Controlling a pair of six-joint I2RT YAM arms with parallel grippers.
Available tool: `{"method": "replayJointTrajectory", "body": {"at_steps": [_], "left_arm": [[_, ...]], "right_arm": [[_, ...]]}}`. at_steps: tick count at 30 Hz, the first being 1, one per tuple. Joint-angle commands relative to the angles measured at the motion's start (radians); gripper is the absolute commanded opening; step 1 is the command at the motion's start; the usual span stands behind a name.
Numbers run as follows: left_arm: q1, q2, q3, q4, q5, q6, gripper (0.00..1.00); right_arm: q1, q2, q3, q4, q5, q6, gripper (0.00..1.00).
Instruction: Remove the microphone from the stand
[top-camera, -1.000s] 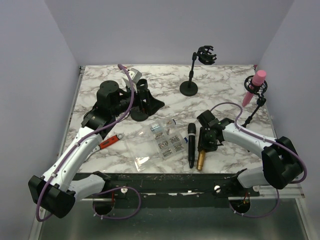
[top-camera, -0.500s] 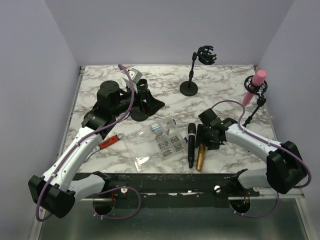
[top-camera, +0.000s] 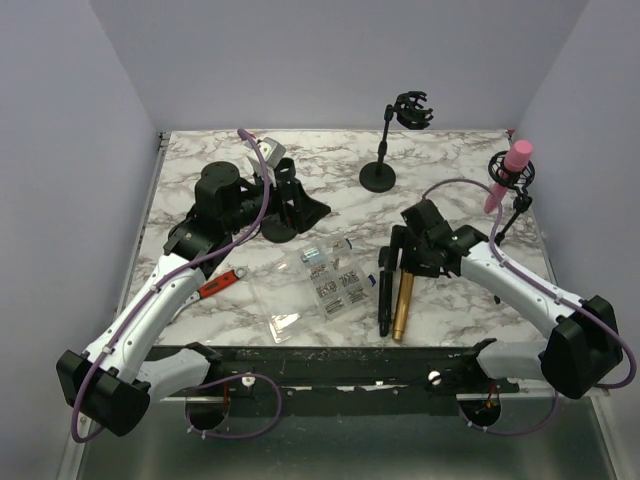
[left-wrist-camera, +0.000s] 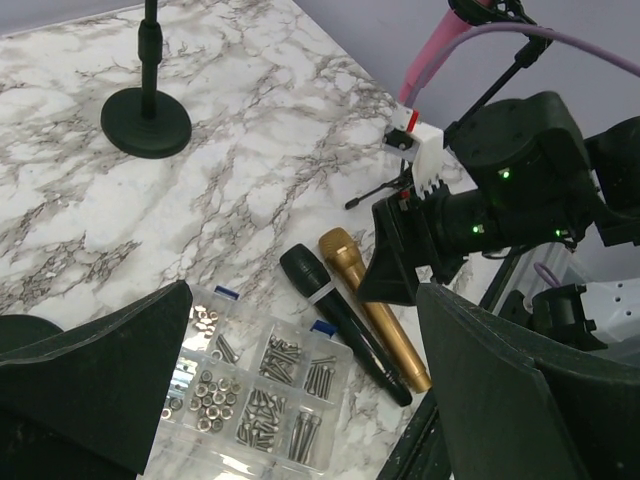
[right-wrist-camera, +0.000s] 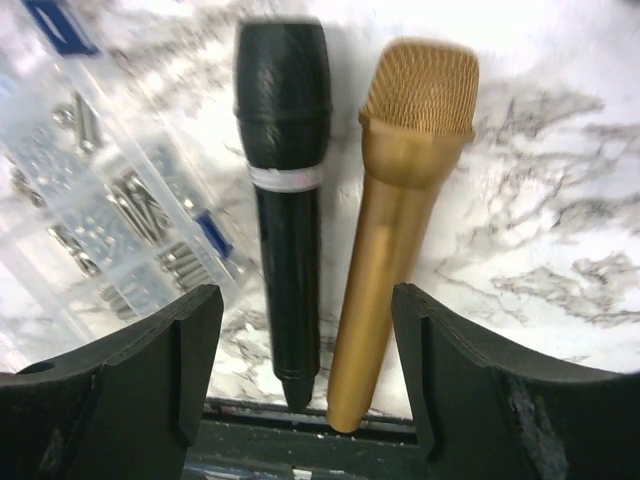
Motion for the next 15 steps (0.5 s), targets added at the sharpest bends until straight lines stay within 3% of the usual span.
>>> {"method": "replayJointTrajectory", "body": {"at_steps": [1,10,15], "left_arm": [[-0.008,0.002,0.011,-0.022,-0.006,0.013,0.99],[-0.015,-0.018,0.009,-0.023,-0.013,0.015,0.99],[-0.021,-0.032,0.005,-0.019,-0.02,0.018,0.98]], "right_arm": [[0.007,0.052,0.147,-0.027,0.117,-0.071,0.75],[0.007,0.255,0.55,-0.072,0.386,-0.236,0.71],[0.007,0.409,0.784,-0.063,0.543,-0.33,0.63]]}}
